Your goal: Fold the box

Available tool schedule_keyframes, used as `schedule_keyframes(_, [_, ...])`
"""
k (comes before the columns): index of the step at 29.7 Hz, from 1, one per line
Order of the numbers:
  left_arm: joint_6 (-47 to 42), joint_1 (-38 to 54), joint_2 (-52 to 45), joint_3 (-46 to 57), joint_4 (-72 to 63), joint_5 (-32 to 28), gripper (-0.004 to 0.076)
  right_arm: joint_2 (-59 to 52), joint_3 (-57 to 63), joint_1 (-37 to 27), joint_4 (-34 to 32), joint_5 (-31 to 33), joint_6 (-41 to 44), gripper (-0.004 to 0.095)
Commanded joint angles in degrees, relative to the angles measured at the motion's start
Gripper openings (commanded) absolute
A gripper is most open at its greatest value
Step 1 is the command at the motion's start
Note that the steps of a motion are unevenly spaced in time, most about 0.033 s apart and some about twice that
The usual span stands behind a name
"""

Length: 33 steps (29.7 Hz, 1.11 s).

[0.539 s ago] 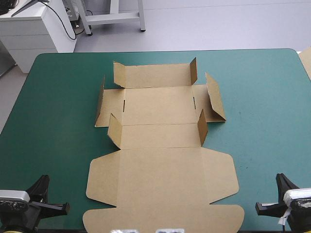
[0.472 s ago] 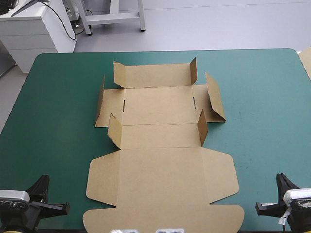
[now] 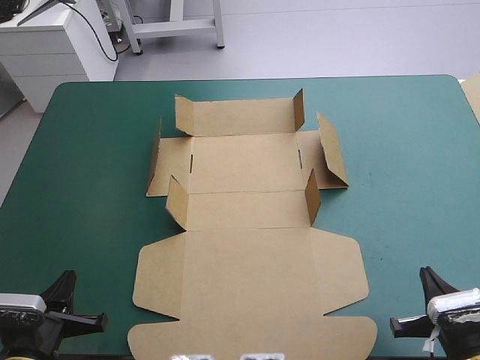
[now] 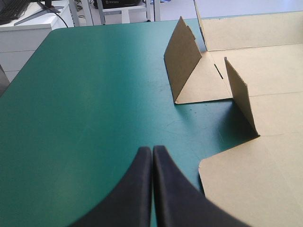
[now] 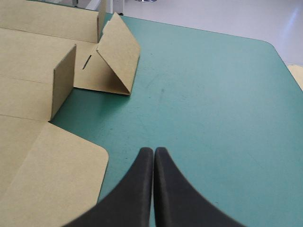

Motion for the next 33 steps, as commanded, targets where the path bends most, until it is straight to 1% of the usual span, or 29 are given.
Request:
schedule_keyframes(1, [-0.18,-0.32,-0.5,-1.23,-0.61,-4.41,-0.0008,5.36,-3.74,-0.34,6.42,-3.3,-4.97,-0.0002])
schedule_keyframes(3, [-0.18,-0.32,-0.5,-1.23,-0.61,-4.41,-0.0008,9.94,-6.28,-0.34,9.04,-1.66,-5.47,-0.0002])
schedule_keyframes(9, [-0.18,-0.32,-0.5,-1.23,-0.61,-4.41,-0.0008,26.22,-16.53,-0.34,13.47,3.47,-8.81,-0.0002])
schedule_keyframes(10, [-0.18,-0.32,-0.5,-1.23,-0.61,-4.41,-0.0008,29.05,-17.98,-0.34,14.36,3.75,-9.83,-0.0001])
schedule_keyframes(14, [-0.18,-0.32,-0.5,-1.23,-0.61,-4.41,-0.0008,38.22,-24.52,-0.34,22.3,3.2,-14.01,0.0])
schedule_keyframes(18, [-0.18,-0.32,-0.5,-1.23,-0.61,-4.41,-0.0008,46.32,-29.85,-0.34,26.76,4.34,-13.79,0.0])
schedule_keyframes(26, [-0.18,-0.32,-0.5,-1.23,-0.61,-4.41,-0.0008,58.85,-35.23,-0.11,26.51,7.04,-11.04,0.0003])
schedule_keyframes(28, [-0.18,-0.32,-0.5,-1.23,-0.61,-4.41,-0.0008,61.74,-36.25,1.22,25.87,8.25,-9.73,0.0003])
schedule_keyframes(31, [-0.18,-0.32,-0.5,-1.23,-0.61,-4.41,-0.0008,65.47,-37.95,6.15,21.02,6.96,-5.19,0.0003])
schedule_keyframes(33, [-0.14,-0.32,-0.5,-1.23,-0.61,-4.41,-0.0008,67.66,-39.32,10.35,14.55,5.7,0.52,0.0003])
